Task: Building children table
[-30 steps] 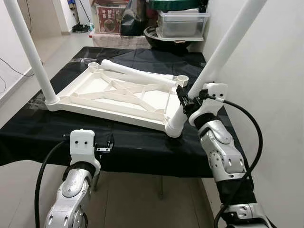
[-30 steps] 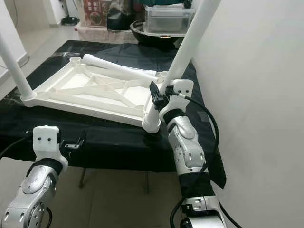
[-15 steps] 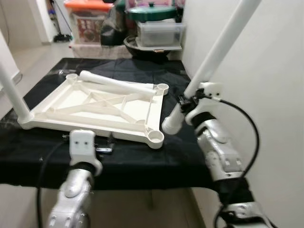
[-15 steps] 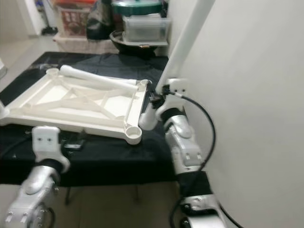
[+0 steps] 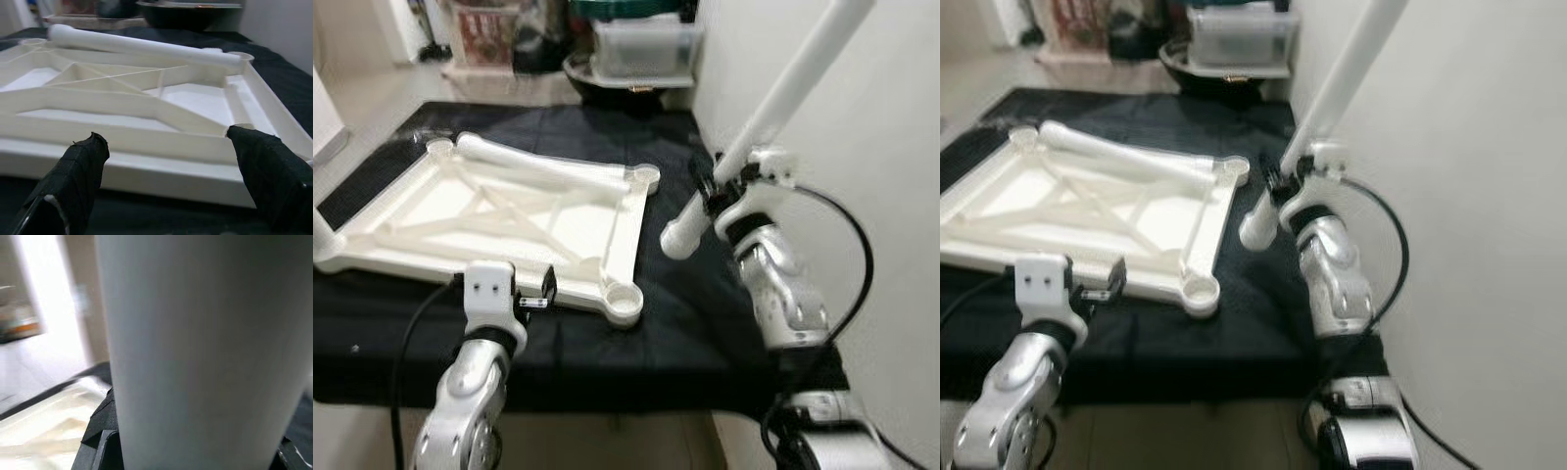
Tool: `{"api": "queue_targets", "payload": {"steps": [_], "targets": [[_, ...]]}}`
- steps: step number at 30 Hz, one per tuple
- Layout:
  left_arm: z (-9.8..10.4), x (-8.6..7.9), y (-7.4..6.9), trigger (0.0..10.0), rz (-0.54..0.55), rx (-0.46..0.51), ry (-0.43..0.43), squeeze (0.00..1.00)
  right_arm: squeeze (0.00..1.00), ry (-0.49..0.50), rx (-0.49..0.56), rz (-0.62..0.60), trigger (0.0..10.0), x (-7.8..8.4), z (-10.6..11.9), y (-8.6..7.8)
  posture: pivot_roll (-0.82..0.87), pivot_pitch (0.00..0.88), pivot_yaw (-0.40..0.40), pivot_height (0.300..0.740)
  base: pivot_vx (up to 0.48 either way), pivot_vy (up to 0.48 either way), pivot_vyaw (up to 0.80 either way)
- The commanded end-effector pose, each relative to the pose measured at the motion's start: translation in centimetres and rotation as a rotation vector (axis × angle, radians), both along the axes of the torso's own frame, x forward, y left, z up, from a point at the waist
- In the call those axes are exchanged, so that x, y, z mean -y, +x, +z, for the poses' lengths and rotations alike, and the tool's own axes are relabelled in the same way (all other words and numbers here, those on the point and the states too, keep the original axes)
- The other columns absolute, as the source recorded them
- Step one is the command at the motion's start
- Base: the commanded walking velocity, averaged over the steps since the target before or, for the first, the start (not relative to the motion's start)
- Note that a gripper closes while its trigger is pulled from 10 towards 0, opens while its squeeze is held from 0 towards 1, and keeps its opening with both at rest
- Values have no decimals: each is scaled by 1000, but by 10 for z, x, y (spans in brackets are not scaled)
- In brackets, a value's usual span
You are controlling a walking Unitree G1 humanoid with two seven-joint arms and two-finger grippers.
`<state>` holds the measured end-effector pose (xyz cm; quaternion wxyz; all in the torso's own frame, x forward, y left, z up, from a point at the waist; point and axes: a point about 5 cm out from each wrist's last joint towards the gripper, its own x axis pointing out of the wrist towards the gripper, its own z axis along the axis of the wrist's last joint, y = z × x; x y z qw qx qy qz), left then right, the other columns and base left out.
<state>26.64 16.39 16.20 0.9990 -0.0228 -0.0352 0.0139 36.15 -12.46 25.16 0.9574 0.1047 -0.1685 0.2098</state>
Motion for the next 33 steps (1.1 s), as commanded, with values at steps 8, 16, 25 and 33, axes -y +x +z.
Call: {"api": "queue_targets", "payload": {"steps": [8,16,25,33], "targets": [[-9,14,-16,10000,-162,-31,9,0,0,-10,-80,296,10000,5,3,13,77,59,-65,740,0,0,0],[-19,42,-37,10000,-323,-87,-47,0,0,-65,-144,393,10000,-2,-2,29,88,77,-72,740,0,0,0],[-16,61,-54,10000,-386,-103,-88,0,0,-43,-163,432,10000,-17,2,37,90,146,-80,740,0,0,0],[-12,62,-61,10000,-390,-109,-105,0,0,-89,-187,529,10000,-26,-4,35,90,184,-81,740,0,0,0]]}}
